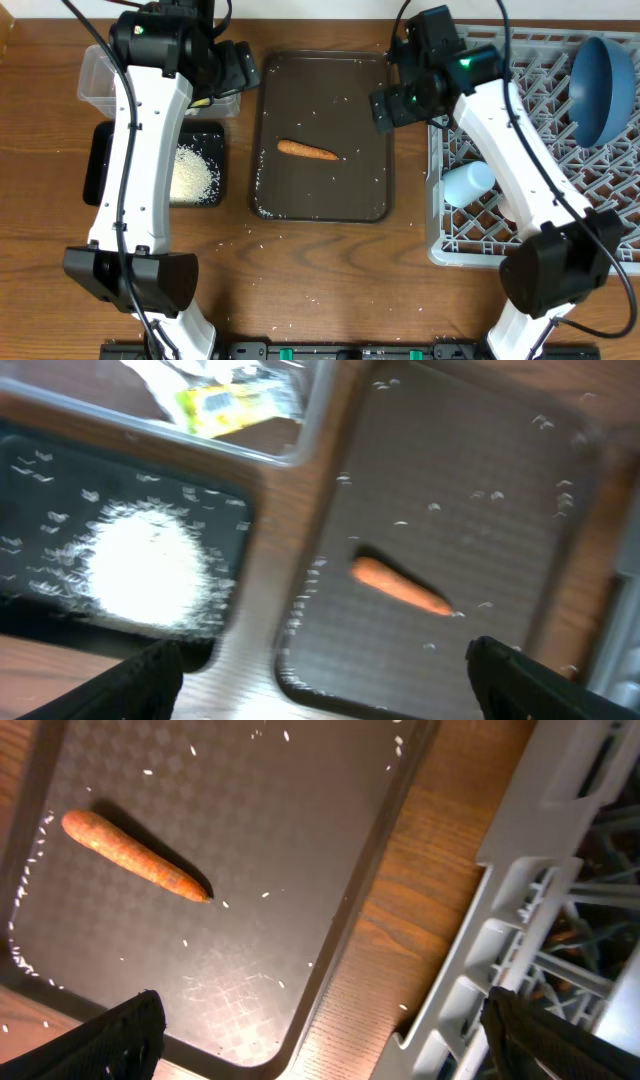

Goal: Sort waste into correct bins and load items into the dishwasher rack

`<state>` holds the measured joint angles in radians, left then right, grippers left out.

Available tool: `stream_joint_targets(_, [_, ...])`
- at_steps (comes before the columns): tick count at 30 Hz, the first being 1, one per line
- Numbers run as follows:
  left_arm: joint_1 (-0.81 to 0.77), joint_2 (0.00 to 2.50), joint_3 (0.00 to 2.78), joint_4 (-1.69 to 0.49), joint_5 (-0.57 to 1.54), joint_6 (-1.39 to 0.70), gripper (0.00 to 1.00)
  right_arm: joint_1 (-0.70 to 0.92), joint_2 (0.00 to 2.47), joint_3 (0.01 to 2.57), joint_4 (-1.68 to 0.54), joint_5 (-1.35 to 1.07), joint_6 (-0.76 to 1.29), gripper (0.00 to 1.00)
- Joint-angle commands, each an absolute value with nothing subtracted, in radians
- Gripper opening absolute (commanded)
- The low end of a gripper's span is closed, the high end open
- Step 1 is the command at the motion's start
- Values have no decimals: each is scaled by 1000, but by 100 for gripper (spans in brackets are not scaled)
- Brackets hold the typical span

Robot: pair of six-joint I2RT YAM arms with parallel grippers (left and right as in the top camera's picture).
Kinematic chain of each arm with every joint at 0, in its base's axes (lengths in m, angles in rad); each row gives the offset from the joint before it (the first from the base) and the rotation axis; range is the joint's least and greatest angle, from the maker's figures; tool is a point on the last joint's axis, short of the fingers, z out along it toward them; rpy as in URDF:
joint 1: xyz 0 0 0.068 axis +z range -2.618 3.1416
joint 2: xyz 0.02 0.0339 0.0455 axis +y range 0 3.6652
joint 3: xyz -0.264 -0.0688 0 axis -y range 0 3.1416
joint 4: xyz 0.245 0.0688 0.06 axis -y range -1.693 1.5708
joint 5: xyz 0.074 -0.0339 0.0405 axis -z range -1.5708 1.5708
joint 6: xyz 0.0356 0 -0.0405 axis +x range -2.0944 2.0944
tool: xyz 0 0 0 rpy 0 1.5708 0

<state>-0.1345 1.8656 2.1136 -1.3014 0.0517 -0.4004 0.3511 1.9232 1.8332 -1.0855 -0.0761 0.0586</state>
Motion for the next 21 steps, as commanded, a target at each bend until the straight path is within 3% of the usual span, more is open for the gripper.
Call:
stream_joint_targets(1, [-161, 1901, 2062, -1285, 96, -583, 89, 354, 1942, 1833, -1081, -83, 74, 99])
stream_joint_targets(5, [-212, 1945, 1963, -1239, -75, -886, 87, 353, 1943, 1833, -1085, -83, 74, 99])
stream_joint_targets(11, [-273, 2044, 1836, -1132, -91, -1203, 84, 346, 1943, 1833, -1102, -79, 74, 99])
stream_joint_targets(21, [-353, 2223, 1819, -1029, -90, -1289, 83, 345, 1943, 1833, -1123, -79, 73, 99])
